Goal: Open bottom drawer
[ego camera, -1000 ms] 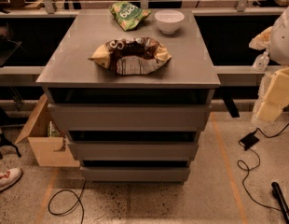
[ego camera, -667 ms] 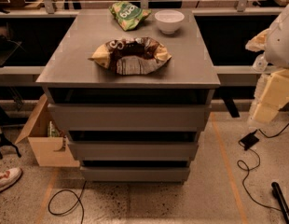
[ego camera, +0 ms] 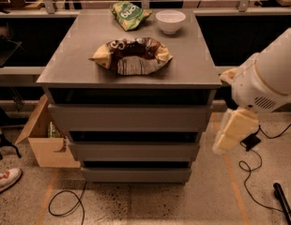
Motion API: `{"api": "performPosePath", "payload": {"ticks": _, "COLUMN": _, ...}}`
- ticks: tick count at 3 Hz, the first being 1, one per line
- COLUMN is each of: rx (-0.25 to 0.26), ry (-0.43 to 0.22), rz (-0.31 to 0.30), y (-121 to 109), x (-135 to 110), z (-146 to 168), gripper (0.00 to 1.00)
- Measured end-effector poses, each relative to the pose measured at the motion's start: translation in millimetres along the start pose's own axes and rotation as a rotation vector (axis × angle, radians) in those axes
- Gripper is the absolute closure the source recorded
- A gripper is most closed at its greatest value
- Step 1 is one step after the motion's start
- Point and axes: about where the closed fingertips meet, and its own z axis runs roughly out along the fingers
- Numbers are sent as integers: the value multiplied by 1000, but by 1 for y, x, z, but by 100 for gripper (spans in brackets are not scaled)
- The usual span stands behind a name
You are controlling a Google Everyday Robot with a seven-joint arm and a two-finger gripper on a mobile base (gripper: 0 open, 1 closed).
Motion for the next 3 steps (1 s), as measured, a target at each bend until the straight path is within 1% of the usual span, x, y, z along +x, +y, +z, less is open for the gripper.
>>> {"api": "performPosePath", "payload": {"ticks": 1, "rx": -32, "ry": -96, "rz": 30, "y": 20, "x": -14, "z": 65, "gripper": 0}}
{"api": "performPosePath", "payload": {"ticks": 2, "rx": -42, "ry": -92, "rz": 35, "y": 22, "x": -12, "z": 73, "gripper": 0}}
{"api": "performPosePath", "payload": {"ticks": 3, "rx": -73, "ry": -80, "rz": 57, "y": 25, "x": -3, "z": 99, "gripper": 0}}
